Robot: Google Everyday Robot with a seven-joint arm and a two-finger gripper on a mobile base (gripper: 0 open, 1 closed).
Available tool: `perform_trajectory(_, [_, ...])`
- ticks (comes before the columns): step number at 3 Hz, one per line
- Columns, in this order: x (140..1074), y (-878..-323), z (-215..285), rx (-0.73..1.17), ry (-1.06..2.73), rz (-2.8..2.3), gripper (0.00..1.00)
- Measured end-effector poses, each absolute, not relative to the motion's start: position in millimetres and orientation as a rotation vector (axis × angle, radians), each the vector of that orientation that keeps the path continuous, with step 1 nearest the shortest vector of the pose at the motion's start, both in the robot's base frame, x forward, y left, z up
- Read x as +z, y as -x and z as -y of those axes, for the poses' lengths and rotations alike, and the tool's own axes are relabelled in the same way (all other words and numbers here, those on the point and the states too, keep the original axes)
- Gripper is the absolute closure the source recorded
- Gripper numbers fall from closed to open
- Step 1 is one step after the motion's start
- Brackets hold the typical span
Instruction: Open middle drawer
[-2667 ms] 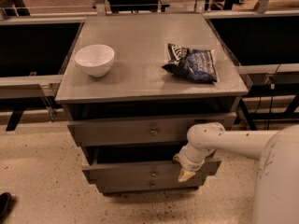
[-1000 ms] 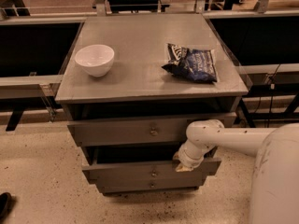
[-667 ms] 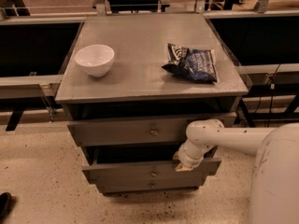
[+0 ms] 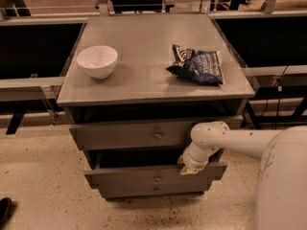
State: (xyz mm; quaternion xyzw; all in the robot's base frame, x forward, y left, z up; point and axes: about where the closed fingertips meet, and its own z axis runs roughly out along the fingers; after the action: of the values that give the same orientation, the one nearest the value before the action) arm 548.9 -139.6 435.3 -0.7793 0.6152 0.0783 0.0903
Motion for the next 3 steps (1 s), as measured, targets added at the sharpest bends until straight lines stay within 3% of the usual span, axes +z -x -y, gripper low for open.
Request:
perform_trajectory(1, [435.5, -550.3, 139.2, 0.233, 2.317, -1.829, 1.00])
perform_trajectory(2, [435.4, -550.2, 139.2, 0.233, 2.317, -1.829, 0.86])
perform_trajectory(3, [435.4, -550.2, 139.2, 0.233, 2.317, -1.829, 0.62])
